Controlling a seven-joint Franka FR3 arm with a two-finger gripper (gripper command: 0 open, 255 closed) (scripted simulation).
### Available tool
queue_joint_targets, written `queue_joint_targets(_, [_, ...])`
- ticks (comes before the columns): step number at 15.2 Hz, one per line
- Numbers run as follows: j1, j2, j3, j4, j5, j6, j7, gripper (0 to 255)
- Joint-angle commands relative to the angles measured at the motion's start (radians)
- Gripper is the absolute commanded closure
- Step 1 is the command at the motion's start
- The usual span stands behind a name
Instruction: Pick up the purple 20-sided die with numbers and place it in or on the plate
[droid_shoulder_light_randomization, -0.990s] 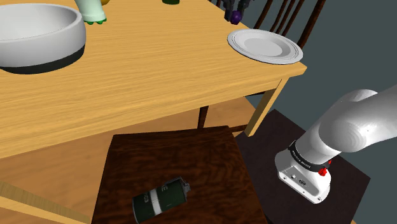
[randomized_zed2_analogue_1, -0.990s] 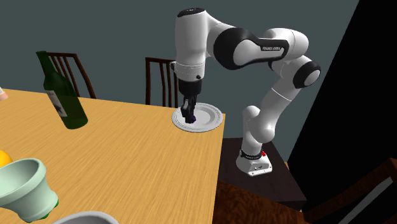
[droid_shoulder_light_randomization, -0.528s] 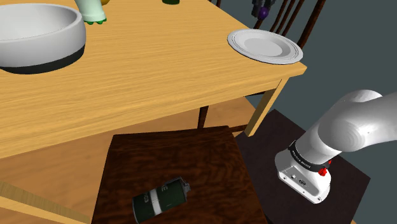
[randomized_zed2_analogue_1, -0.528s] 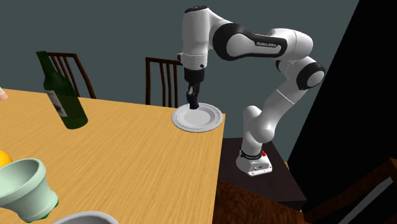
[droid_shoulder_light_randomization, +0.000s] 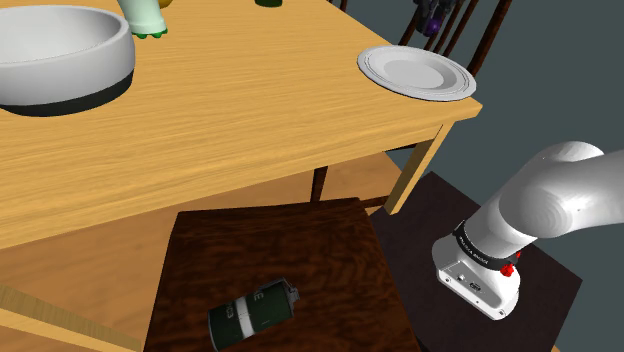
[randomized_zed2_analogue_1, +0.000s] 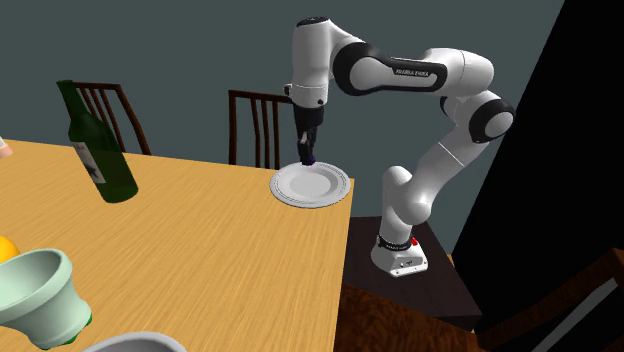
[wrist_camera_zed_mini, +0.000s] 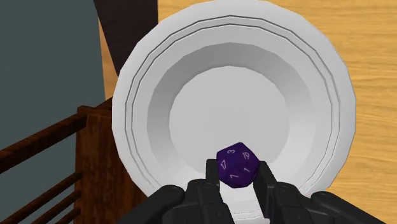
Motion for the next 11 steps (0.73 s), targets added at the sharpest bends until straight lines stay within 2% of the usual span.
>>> queue_joint_targets(1, [0.0,-0.009,-0.002,-0.036,0.0,0.027,-0.003,255])
queue_joint_targets(11, [0.005,-0.052,0.002,-0.201,0.005,0.149,0.0,255])
